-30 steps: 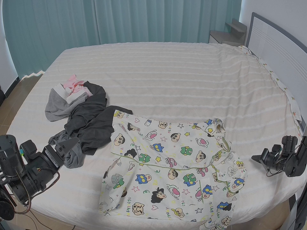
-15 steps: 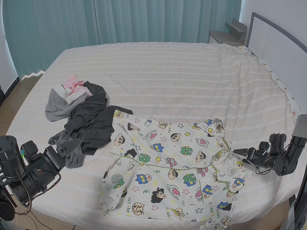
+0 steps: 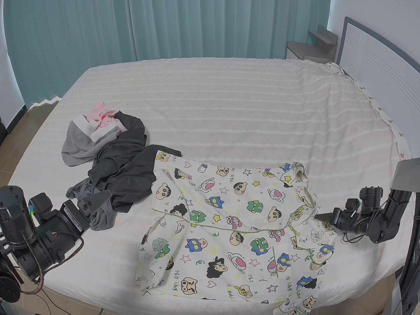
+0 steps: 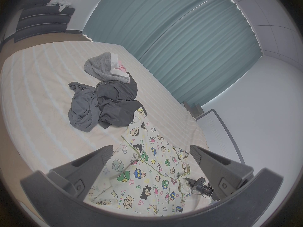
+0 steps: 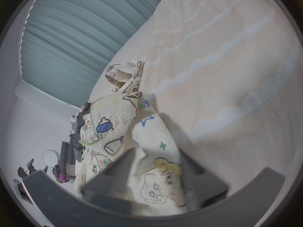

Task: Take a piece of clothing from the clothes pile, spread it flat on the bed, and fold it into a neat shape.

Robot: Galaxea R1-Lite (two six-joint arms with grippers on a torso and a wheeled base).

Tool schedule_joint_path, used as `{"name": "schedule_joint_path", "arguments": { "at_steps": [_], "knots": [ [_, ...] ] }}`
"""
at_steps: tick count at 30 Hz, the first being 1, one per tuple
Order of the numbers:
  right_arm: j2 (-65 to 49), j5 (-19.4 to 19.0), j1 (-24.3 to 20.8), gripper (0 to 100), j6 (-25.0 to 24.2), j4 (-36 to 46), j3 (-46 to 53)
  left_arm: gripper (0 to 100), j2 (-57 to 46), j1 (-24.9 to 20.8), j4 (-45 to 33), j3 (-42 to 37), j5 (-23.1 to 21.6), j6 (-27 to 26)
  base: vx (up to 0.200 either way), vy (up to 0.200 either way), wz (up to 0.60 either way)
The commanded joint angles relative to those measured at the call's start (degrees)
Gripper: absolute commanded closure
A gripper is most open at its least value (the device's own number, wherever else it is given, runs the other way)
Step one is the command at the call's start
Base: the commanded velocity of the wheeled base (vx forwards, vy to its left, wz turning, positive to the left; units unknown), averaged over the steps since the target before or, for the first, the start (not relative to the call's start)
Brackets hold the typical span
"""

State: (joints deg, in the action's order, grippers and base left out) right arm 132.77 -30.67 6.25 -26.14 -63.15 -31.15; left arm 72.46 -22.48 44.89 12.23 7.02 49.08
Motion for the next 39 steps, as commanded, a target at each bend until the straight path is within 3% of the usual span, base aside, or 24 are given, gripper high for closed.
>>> {"name": "schedule_joint_path", "arguments": {
  "at_steps": [1, 8, 20, 28, 39],
  "knots": [
    [0.30, 0.17, 0.07, 100, -0.05, -0.31, -0.05, 0, 0.22, -0.02, 0.03, -0.19, 0.01, 0.05, 0.000, 0.000, 0.00],
    [-0.76, 0.35, 2.54, 100, -0.23, -5.32, 2.41, 0, 0.14, -0.11, 0.03, -0.27, 0.01, 0.05, 0.000, 0.000, 0.00],
    [-2.95, 0.44, 10.88, 100, 0.03, -10.42, 6.45, 0, -0.13, -0.11, 0.03, -0.27, 0.10, -0.04, 0.000, 0.000, 0.00],
    [-1.99, 0.61, 11.32, 100, -0.05, -11.03, 6.27, 0, -0.13, -0.37, 0.03, -0.27, 0.10, -0.04, 0.000, 0.000, 0.00],
    [-0.05, 4.04, 13.08, 100, -0.41, -11.12, 4.34, 0, -0.13, -0.46, 0.03, -0.27, 0.10, -0.04, 0.000, 0.000, 0.00]
  ]
}}
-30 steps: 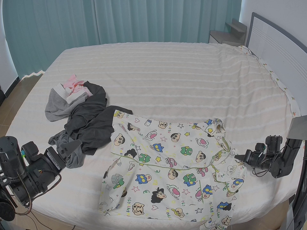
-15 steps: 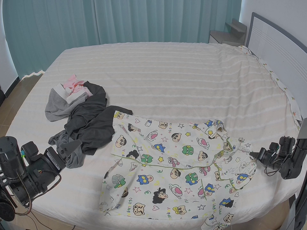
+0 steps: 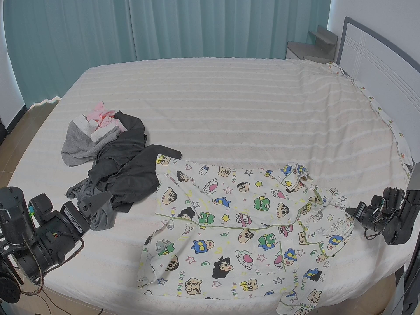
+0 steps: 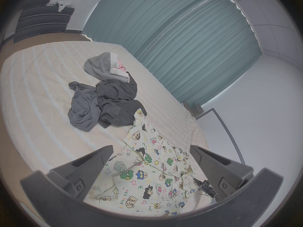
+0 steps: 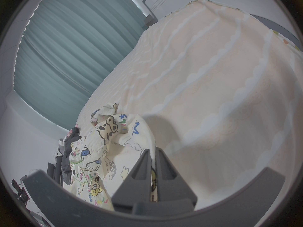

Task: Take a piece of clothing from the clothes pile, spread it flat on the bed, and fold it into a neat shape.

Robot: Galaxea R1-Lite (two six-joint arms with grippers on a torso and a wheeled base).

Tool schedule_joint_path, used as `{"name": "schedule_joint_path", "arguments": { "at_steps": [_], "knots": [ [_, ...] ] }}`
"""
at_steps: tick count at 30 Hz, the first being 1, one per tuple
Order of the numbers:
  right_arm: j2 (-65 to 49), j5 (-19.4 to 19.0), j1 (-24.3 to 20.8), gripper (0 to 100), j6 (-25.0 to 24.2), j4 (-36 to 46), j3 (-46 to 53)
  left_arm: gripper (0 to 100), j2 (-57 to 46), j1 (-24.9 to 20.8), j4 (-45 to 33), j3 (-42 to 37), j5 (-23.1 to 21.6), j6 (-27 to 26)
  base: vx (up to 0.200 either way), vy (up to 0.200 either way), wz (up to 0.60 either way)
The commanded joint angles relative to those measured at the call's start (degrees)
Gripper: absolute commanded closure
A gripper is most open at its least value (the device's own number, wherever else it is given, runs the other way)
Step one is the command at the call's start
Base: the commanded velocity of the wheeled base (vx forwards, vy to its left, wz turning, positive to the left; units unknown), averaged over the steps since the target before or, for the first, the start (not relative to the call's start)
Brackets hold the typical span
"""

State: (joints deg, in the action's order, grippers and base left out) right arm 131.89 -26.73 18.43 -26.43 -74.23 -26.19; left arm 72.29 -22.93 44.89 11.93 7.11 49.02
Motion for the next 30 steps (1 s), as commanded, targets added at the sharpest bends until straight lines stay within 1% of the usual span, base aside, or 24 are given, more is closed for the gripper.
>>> {"name": "schedule_joint_path", "arguments": {
  "at_steps": [1, 7, 15, 16, 20, 25, 26, 28, 30],
  "knots": [
    [0.82, 0.10, 1.08, 100, -0.11, -0.04, -0.62, 0, 0.04, -0.01, 0.03, 0.02, 0.01, 0.02, 0.000, 0.000, 0.00],
    [0.91, 0.10, 2.75, 100, -0.03, -0.04, -0.88, 0, 0.04, -0.01, 0.03, 0.02, 0.01, 0.02, 0.000, 0.000, 0.00],
    [1.62, 0.10, 3.36, 100, -0.11, -0.04, -1.06, 0, 0.04, -0.01, 0.03, -0.07, 0.01, 0.02, 0.000, 0.000, 0.00],
    [1.62, 0.10, 3.45, 0, -0.11, -0.04, -1.15, 0, 0.04, -0.01, 0.03, -0.07, 0.01, 0.02, 0.000, 0.000, 0.00],
    [1.35, 0.02, 3.45, 0, -0.20, -0.04, -1.06, 0, 0.13, -0.18, -0.06, -0.25, 0.01, 0.02, 0.000, 0.000, 0.00],
    [-1.64, -0.07, 4.07, 0, -0.73, -0.04, 0.35, 0, 1.45, -4.14, -0.59, -1.83, 0.01, 0.02, 0.000, 0.000, 0.00],
    [-1.81, -0.16, 4.07, 0, -0.82, -0.04, 0.43, 0, 1.54, -4.23, -0.68, -1.83, 0.01, 0.02, 0.000, 0.000, 0.00],
    [-4.01, -0.34, 4.51, 0, -4.07, -0.04, 0.70, 0, 4.70, -4.32, -1.29, 0.02, -0.52, 0.20, 0.000, 0.000, 0.00],
    [-4.80, -0.42, 4.42, 0, -8.46, -0.13, 0.70, 0, 10.50, -4.14, -1.29, 2.74, -0.08, 0.02, 0.000, 0.000, 0.00]
  ]
}}
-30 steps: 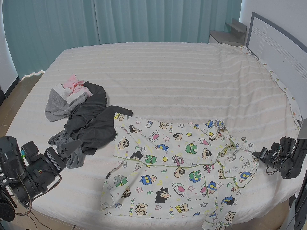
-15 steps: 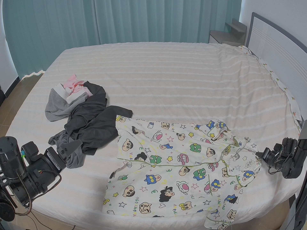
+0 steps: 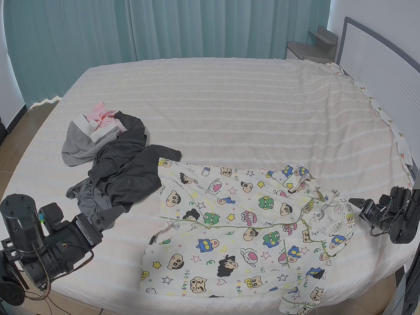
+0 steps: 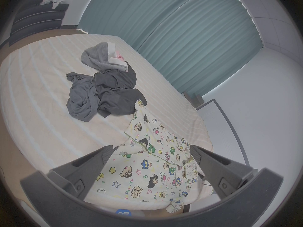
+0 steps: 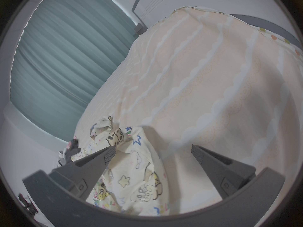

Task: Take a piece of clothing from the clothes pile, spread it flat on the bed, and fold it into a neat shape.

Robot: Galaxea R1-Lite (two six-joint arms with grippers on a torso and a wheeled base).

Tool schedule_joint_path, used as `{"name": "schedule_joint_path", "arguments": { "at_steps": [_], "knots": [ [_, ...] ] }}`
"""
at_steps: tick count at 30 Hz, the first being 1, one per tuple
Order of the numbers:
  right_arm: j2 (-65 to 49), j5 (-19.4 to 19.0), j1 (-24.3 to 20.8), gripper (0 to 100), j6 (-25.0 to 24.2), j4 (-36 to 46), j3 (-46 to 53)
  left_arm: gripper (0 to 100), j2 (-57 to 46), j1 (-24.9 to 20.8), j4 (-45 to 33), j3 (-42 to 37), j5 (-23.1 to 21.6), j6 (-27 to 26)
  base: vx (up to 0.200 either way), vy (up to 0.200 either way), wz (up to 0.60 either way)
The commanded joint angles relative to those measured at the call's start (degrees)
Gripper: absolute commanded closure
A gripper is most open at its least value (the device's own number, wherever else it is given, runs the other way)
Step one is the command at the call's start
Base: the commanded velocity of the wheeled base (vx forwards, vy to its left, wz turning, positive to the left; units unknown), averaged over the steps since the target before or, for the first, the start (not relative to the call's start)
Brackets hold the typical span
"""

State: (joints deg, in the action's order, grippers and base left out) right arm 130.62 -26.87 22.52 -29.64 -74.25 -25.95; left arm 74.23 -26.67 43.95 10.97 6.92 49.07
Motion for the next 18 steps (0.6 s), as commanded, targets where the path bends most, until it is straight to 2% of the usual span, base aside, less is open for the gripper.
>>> {"name": "schedule_joint_path", "arguments": {
  "at_steps": [1, 2, 3, 6, 8, 12, 18],
  "knots": [
    [-3.62, -0.38, 0.34, 0, -6.40, -0.10, 0.47, 0, 10.23, -0.40, -0.35, 4.41, 0.19, -0.20, 0.000, 0.000, 0.00],
    [-3.62, -0.38, 0.34, 0, -6.40, -0.10, 0.47, 0, 10.23, -0.40, -0.35, 4.41, 0.19, -0.20, 0.000, 0.000, 0.00],
    [-3.44, -1.08, 0.25, 0, -10.00, -0.10, 0.82, 0, 15.33, -0.49, -0.70, 8.01, -0.07, -0.29, 0.000, 0.000, 0.00],
    [-3.00, -2.84, 0.34, 0, -11.32, -1.07, 1.26, 0, 20.78, 0.31, -4.31, 13.81, -0.51, -0.20, 0.000, 0.000, 0.00],
    [-3.00, -4.33, 0.60, 0, -11.41, -3.53, 2.49, 0, 26.41, 1.45, -12.13, 21.11, -2.53, -0.11, 0.000, 0.000, 0.00],
    [-3.00, -5.65, 0.34, 0, -11.41, -8.10, 5.30, 0, 34.32, 2.24, -20.04, 30.60, -6.48, -0.20, 0.000, 0.000, 0.00],
    [-2.83, -6.27, 0.16, 0, -11.41, -10.91, 6.79, 0, 44.69, 3.82, -21.89, 37.81, -7.63, -3.01, 0.000, 0.000, 0.00]
  ]
}}
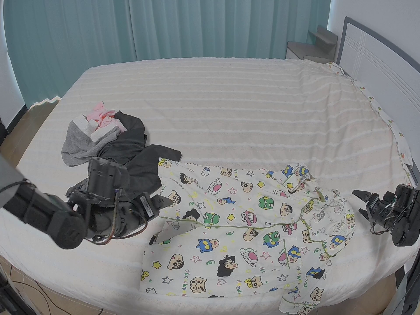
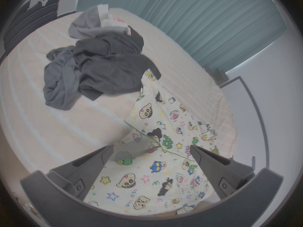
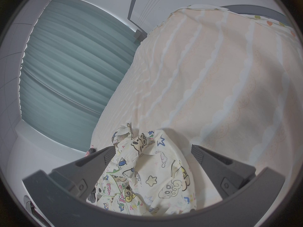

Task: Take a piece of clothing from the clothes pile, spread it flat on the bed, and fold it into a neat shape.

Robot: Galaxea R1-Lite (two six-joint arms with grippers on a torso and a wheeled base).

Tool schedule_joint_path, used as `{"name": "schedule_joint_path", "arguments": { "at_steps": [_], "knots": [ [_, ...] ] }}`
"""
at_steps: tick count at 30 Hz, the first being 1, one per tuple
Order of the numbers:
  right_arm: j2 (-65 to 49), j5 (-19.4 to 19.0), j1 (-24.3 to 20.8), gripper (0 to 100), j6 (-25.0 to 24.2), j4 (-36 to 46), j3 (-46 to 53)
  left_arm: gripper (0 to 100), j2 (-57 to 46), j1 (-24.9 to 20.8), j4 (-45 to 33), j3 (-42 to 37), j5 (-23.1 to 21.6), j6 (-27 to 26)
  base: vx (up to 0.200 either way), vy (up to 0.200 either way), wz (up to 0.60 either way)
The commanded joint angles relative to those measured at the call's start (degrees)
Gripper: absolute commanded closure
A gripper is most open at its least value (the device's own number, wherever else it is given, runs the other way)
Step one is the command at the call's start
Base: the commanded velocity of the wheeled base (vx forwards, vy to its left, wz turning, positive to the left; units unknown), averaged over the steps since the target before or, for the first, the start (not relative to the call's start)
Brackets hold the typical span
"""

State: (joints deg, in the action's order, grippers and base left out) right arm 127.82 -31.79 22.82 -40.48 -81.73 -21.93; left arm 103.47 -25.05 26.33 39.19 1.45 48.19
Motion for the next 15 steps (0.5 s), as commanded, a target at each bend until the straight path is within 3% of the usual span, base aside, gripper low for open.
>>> {"name": "schedule_joint_path", "arguments": {
  "at_steps": [1, 5, 15],
  "knots": [
    [0.15, -1.34, -0.15, 0, -0.56, -3.44, 2.68, 0, 16.85, 2.55, -4.27, 10.11, -2.15, -3.10, 0.000, 0.000, 0.00],
    [0.59, -1.25, -0.15, 0, -0.56, -3.79, 2.86, 0, 20.45, 4.13, -3.66, 11.34, -1.80, -6.79, 0.000, 0.000, 0.00],
    [0.59, -1.34, -0.76, 0, -0.47, -3.79, 3.03, 0, 25.46, 6.68, -3.39, 18.99, -2.15, -6.09, 0.000, 0.000, 0.00]
  ]
}}
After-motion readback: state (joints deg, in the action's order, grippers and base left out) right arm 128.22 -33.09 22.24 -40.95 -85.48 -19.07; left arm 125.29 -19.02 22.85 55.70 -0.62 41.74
